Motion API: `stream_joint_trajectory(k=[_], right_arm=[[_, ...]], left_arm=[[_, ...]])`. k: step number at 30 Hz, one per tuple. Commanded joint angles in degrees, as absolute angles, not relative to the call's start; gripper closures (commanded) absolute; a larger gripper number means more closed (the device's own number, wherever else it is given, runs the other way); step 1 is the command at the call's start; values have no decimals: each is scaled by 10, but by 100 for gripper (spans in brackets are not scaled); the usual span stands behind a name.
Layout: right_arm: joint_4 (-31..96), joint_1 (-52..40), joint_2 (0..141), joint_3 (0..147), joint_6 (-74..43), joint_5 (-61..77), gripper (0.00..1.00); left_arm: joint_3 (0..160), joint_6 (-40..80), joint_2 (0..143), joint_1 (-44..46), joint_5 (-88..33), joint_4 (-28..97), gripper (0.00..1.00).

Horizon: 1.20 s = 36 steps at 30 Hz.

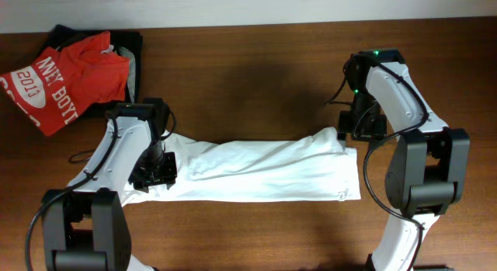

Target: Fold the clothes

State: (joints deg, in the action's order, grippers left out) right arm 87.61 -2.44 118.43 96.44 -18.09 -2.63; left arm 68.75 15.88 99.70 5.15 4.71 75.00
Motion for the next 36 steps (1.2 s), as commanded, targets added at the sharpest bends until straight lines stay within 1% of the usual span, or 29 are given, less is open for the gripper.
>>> stream_joint_trajectory(k=[1, 2, 3, 7, 8, 9, 10, 11, 12, 15, 17, 20, 23, 27, 29, 31, 33, 36], right_arm=[[877, -23, 1170, 962, -185, -39, 12], [878, -23, 1170, 965, -180, -36, 12], [879, -23, 1170, 967, -180, -34, 12], [875, -23, 1170, 967, -180, -25, 13], [870, -25, 1170, 967, -165, -4, 18], [863, -29, 1170, 966, -142, 34, 39], [858, -36, 1170, 965, -135, 55, 63], [854, -44, 1170, 962, -135, 56, 75], [846, -54, 1170, 955, -135, 56, 79], [807, -86, 1170, 917, -147, 56, 82], [779, -98, 1170, 889, -160, 56, 82], [723, -98, 1171, 839, -170, 56, 82], [658, -95, 1171, 776, -170, 52, 82], [597, -82, 1171, 721, -173, 34, 83], [598, -72, 1171, 717, -192, 9, 93], [606, -58, 1169, 723, -192, -5, 96], [634, -43, 1169, 749, -192, -7, 96], [706, -24, 1169, 824, -192, -7, 96]], left_arm=[[688, 160, 993, 48, 45, 744, 58], [701, 161, 993, 48, 45, 747, 63], [717, 161, 993, 48, 43, 754, 65], [803, 159, 993, 53, 17, 766, 67], [807, 151, 993, 56, 3, 751, 75], [805, 140, 994, 63, -21, 726, 98], [800, 141, 999, 70, -33, 713, 99], [794, 141, 1005, 76, -37, 705, 99], [787, 141, 1013, 81, -37, 698, 99], [764, 141, 1051, 85, -37, 661, 99], [759, 141, 1089, 80, -36, 642, 99], [759, 141, 1136, 62, -32, 633, 99], [759, 141, 1175, 32, 1, 626, 99], [759, 159, 1182, -15, 31, 627, 99], [758, 159, 1182, -39, 35, 632, 99], [758, 164, 1182, -62, 52, 644, 99], [758, 198, 1181, -80, 85, 661, 99], [765, 199, 1174, -88, 84, 676, 99]])
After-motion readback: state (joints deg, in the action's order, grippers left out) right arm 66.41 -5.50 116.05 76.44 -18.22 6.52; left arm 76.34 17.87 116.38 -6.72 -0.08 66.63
